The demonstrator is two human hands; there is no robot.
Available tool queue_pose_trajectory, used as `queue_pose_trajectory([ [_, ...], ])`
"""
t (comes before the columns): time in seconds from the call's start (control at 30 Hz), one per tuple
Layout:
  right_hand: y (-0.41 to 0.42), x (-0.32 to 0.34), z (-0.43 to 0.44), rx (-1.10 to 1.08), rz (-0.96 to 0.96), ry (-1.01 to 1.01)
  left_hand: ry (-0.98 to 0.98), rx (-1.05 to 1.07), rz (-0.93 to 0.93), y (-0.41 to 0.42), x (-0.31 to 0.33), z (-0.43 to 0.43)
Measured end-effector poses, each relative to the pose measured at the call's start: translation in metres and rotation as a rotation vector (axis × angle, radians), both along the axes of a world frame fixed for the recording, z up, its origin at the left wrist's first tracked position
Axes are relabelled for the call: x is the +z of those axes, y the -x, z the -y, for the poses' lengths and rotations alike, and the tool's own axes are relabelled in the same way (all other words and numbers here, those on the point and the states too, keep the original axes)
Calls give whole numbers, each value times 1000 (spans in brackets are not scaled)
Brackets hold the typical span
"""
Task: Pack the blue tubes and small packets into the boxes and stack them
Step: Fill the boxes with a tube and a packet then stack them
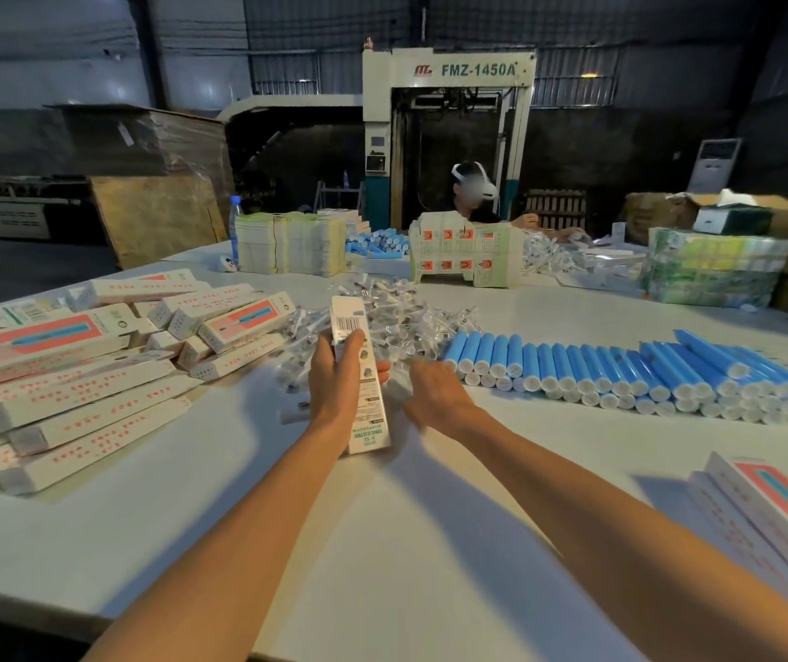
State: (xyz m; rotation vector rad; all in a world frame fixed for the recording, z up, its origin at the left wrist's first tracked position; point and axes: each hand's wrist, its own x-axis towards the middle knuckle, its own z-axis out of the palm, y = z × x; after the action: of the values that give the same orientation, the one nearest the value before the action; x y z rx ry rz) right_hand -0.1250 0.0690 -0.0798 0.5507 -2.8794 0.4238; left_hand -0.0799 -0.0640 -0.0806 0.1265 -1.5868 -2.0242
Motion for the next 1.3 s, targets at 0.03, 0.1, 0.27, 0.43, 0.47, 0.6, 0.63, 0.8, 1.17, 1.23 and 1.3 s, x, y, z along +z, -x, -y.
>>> queue_pose_trajectory([
  [0.03, -5, 0, -6, 21, 1, 16, -1, -31, 1, 0, 0, -1],
  [0.1, -13, 1, -21, 43, 3, 60, 3, -104, 0, -2, 0, -6],
  [0.27, -20, 25, -69, 20, -31, 307, -5, -286, -17, -13, 3, -27],
  [0.43, -36, 65, -104, 110, -81, 844, -1, -420, -4, -27, 4, -48],
  [0.47, -38, 73, -107, 144, -124, 919, 12, -448, -11, -29, 4, -53],
  [0.6, -45, 104, -111, 244, -196, 1013, 34, -546, -53, -37, 6, -65],
  [0.63, -46, 110, -110, 273, -208, 981, 37, -563, -59, -38, 6, -67],
  [0.8, -48, 122, -97, 314, -243, 846, 43, -597, -65, -40, 6, -74],
  [1.17, -47, 91, -87, 348, -228, 791, 67, -547, -76, -43, 7, -74],
  [1.23, -49, 82, -89, 303, -285, 642, 70, -535, -86, -43, 7, -74],
  [1.3, -51, 75, -91, 275, -271, 589, 67, -520, -88, -42, 7, -74],
])
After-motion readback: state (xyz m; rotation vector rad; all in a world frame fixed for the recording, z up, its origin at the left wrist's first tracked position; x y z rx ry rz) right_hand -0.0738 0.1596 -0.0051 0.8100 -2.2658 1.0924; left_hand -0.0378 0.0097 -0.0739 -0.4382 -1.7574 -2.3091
